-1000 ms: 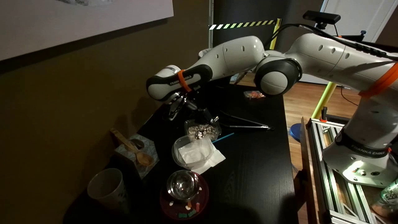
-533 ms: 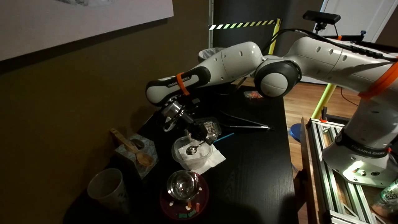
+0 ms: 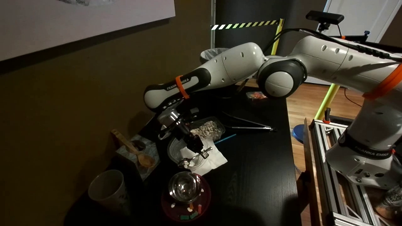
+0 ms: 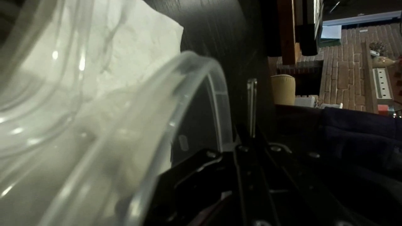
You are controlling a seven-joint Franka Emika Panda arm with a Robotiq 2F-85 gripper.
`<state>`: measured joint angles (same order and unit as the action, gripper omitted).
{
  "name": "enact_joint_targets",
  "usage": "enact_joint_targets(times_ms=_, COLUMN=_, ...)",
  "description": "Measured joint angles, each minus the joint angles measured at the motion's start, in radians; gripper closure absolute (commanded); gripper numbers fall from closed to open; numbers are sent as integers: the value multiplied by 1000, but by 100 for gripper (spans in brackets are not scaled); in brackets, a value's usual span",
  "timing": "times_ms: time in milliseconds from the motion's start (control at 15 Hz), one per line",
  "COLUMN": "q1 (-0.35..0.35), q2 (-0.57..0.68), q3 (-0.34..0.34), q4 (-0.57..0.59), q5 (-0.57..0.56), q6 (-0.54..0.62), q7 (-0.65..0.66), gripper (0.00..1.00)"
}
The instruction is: Use the spoon to transfer some contents from the right bowl to the silver bowl
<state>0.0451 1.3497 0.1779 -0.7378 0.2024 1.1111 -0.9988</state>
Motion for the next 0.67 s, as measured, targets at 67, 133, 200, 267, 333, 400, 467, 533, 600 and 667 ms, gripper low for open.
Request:
enact_joint_targets(times_ms=67, q1=0, q2=0, q3=0, q4=0, q5=0, q6=0, q7=0, gripper=99)
enact_joint_targets(times_ms=133, q1=0, q2=0, q3=0, q4=0, q5=0, q6=0, q7=0, gripper=99)
enact_joint_targets(times_ms=200, q1=1, q2=0, q3=0, q4=0, q5=0, q6=0, q7=0, gripper=99)
enact_joint_targets(times_ms=267, q1=2, q2=0, q3=0, q4=0, q5=0, q6=0, q7=0, gripper=99)
enact_joint_targets(times_ms=333, q1=5, q2=0, q3=0, q4=0, q5=-2, q6=1, q7=0, gripper=99)
enact_joint_targets(times_ms=400, q1=9, q2=-1, q3=0, q4=-1, q5=-3, q6=3, q7=0, gripper=99)
enact_joint_targets(times_ms=467, q1=14, q2=-1, q3=0, q4=-1, q5=-4, q6=4, q7=-1, gripper=99)
enact_joint_targets(times_ms=533, q1=20, q2=-2, q3=0, q4=-2, q5=-5, q6=5, q7=-1, gripper=99)
enact_joint_targets(times_ms=600, q1=26, q2=-3, q3=0, q4=-4, q5=-7, q6=6, q7=-1, gripper=99)
enact_joint_targets(times_ms=667, q1=34, q2=-5, q3=-1, q4=-6, q5=-9, q6=10, q7=-1, gripper=99)
